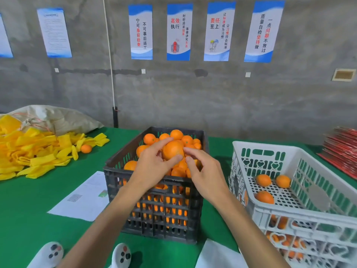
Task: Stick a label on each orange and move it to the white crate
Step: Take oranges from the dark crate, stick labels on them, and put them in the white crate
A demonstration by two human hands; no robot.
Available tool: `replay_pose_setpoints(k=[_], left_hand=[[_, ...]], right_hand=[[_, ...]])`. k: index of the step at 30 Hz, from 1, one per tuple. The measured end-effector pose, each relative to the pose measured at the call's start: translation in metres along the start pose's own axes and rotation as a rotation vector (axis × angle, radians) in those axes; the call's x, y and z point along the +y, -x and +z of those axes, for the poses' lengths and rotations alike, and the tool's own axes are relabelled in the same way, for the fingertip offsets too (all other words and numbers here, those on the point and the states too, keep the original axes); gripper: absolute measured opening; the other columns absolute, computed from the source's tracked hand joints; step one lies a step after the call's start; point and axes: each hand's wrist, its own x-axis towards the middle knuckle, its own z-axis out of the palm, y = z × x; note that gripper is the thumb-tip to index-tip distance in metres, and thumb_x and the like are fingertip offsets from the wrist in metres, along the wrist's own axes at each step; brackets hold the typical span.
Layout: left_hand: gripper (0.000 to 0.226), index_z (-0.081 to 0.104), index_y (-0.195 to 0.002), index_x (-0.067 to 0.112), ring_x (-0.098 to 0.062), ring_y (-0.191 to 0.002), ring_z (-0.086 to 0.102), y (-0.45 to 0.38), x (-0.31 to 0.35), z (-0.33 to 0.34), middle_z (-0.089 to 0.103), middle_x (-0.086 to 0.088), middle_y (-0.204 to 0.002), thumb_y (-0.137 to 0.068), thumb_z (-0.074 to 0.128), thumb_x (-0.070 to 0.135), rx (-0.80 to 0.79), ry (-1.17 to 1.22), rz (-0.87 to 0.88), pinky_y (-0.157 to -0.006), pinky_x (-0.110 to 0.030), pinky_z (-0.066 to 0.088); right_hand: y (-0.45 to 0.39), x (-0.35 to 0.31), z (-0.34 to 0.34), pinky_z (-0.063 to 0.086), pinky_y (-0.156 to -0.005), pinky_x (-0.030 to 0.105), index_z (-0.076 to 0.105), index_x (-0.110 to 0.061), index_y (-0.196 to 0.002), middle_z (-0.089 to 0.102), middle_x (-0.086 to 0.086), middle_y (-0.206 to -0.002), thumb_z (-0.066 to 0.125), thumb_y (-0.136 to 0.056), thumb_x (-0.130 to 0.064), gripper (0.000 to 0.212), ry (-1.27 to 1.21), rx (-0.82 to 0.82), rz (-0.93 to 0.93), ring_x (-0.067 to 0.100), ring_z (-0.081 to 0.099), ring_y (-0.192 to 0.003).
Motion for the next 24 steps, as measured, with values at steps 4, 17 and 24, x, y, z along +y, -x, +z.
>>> replay_pose_setpoints(k=[4,17,24], left_hand=[[0.050,0.069,-0.129,0.023,0.001,-0.059,0.053,0.058,0.034,0.019,0.068,0.015,-0.081,-0.082,0.087,0.017,-0.027,0.277,-0.042,-0.060,-0.011,0.045],[0.051,0.065,-0.131,0.020,-0.003,-0.077,0.067,0.192,-0.023,0.104,0.069,0.003,-0.097,-0.085,0.086,0.021,-0.246,0.237,-0.375,-0.071,-0.017,0.053],[0.033,0.057,-0.130,0.012,-0.030,-0.090,0.078,0.230,-0.066,0.114,0.070,-0.025,-0.114,-0.107,0.055,0.035,-0.113,0.640,-0.917,-0.076,-0.032,0.062]], right_hand=[[0.049,-0.007,-0.029,0.053,-0.089,0.034,0.074,-0.017,-0.116,0.069,-0.006,-0.112,0.061,-0.100,-0.013,0.021,0.057,0.163,-0.109,0.012,0.064,-0.104],[0.200,0.057,-0.024,0.051,-0.088,0.031,0.072,-0.020,-0.116,0.063,-0.007,-0.107,0.055,-0.104,-0.017,0.021,0.010,-0.113,0.298,0.007,0.060,-0.099],[0.224,0.088,0.029,0.036,-0.107,0.037,0.069,-0.017,-0.120,0.059,0.000,-0.136,0.058,-0.097,-0.051,0.042,0.432,-0.560,0.329,0.022,0.047,-0.128]])
